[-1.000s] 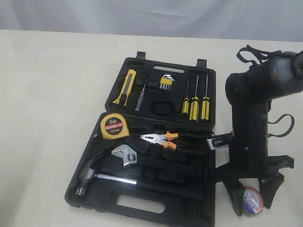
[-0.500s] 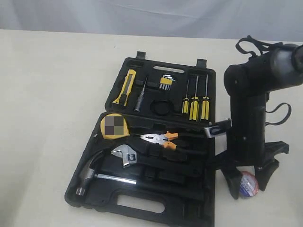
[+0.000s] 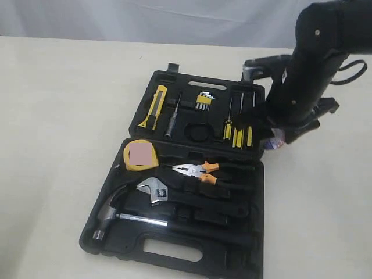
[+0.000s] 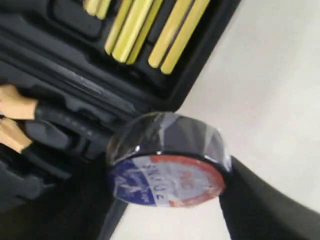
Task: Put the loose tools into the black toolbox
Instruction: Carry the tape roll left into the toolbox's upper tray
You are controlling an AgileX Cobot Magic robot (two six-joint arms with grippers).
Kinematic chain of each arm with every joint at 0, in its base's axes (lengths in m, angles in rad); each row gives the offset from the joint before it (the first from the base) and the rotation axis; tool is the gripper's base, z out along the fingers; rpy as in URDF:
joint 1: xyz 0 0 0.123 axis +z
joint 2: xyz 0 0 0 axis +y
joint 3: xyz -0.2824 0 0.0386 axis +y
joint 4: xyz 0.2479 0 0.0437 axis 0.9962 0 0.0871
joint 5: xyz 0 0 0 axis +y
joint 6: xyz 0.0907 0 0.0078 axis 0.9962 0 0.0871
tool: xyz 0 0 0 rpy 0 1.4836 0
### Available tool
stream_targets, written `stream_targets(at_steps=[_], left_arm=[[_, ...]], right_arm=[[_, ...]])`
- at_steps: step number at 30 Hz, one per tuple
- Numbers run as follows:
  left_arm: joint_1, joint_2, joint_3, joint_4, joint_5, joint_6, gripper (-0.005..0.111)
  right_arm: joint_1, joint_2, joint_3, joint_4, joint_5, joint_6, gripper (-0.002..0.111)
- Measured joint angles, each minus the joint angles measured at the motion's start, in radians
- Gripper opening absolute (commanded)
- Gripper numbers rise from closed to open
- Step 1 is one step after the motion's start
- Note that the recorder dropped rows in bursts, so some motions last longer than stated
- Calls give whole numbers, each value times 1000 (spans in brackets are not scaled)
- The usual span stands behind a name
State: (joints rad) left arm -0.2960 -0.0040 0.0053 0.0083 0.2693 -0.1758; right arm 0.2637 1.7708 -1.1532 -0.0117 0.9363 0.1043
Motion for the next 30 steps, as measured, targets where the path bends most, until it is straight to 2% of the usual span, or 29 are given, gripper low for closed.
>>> stream_targets(at_steps=[6, 11, 18, 25, 27, 28, 29, 30], left_arm=[[0, 0, 0, 0, 0, 0, 0], [0, 0, 0, 0, 0, 0, 0], [0, 0, 0, 0, 0, 0, 0], [0, 0, 0, 0, 0, 0, 0], [0, 0, 0, 0, 0, 0, 0], [0, 0, 0, 0, 0, 0, 0], [0, 0, 0, 0, 0, 0, 0], [0, 0, 0, 0, 0, 0, 0]], right_arm=[[11, -47, -71, 118, -101, -72, 0], [111, 36, -85, 172, -281, -121, 0], [138, 275, -261, 185, -248, -94, 0], [138, 348, -287, 190, -235, -78, 1], [138, 348, -287, 192, -235, -78, 12], [138, 349, -287, 194, -235, -78, 29], [138, 349, -289, 197, -235, -75, 38], [138, 349, -289, 197, -233, -71, 52]])
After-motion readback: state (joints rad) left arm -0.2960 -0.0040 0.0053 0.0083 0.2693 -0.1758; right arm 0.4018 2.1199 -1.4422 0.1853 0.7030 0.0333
